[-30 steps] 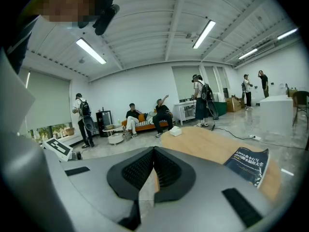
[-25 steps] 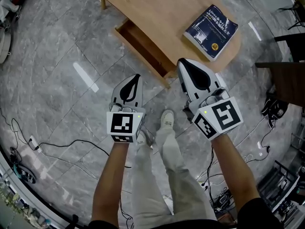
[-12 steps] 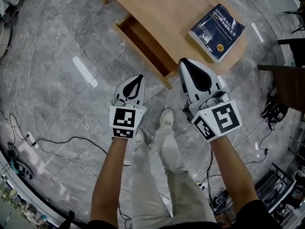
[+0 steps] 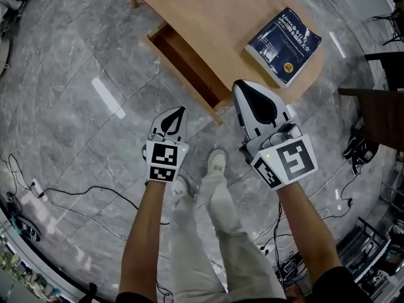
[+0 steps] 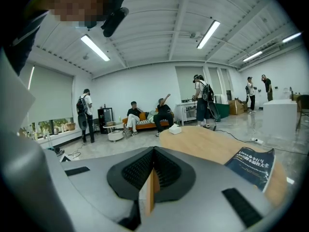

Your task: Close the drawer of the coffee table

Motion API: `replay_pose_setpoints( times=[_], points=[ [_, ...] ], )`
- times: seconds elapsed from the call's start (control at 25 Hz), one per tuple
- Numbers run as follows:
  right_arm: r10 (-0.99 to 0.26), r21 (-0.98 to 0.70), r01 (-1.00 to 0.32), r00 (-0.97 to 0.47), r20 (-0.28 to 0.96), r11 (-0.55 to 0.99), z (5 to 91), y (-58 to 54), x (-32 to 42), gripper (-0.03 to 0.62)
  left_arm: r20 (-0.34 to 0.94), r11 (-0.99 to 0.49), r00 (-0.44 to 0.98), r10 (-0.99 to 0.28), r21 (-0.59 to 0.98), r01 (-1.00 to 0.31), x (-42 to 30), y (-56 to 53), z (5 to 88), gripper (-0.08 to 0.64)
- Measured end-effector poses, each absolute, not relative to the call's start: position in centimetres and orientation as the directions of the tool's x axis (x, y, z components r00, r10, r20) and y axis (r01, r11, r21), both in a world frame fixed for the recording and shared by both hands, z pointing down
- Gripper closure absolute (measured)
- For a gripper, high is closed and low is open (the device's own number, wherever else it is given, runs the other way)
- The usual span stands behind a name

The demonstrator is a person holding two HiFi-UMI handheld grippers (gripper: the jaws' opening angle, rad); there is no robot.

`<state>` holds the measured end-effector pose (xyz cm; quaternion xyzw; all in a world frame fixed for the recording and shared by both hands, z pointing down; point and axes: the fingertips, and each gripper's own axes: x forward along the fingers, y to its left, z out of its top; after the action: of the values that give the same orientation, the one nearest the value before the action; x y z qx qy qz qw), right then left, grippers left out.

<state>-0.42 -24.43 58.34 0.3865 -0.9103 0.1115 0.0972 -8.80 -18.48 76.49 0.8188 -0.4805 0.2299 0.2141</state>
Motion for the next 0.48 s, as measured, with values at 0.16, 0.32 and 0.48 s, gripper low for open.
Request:
replay_pose_setpoints(
  times=[0.16, 0.32, 0.48],
  points=[
    [-0.687, -0.133, -0.732, -0.675, 0.268, 0.668, 58.8, -24.5, -0.4, 0.581, 0.614, -0.451, 0.423, -0.666, 0.121, -0.884, -9.4, -18.5, 77.9, 0.558],
    [-0.691, -0.139, -0.739, -0.669, 0.273, 0.659, 59.2, -24.7, -0.2, 0.581, 0.652, -0.490, 0.417, -0.634, 0.079, -0.868, -9.1, -18.6, 79.4, 0.558],
    [-0.690, -0.141, -0.740, -0.667, 0.279, 0.658, 59.6, -24.9, 0.2, 0.581, 0.677, -0.515, 0.426, -0.600, 0.081, -0.853, -8.3, -18.7, 80.9, 0.558]
  ],
)
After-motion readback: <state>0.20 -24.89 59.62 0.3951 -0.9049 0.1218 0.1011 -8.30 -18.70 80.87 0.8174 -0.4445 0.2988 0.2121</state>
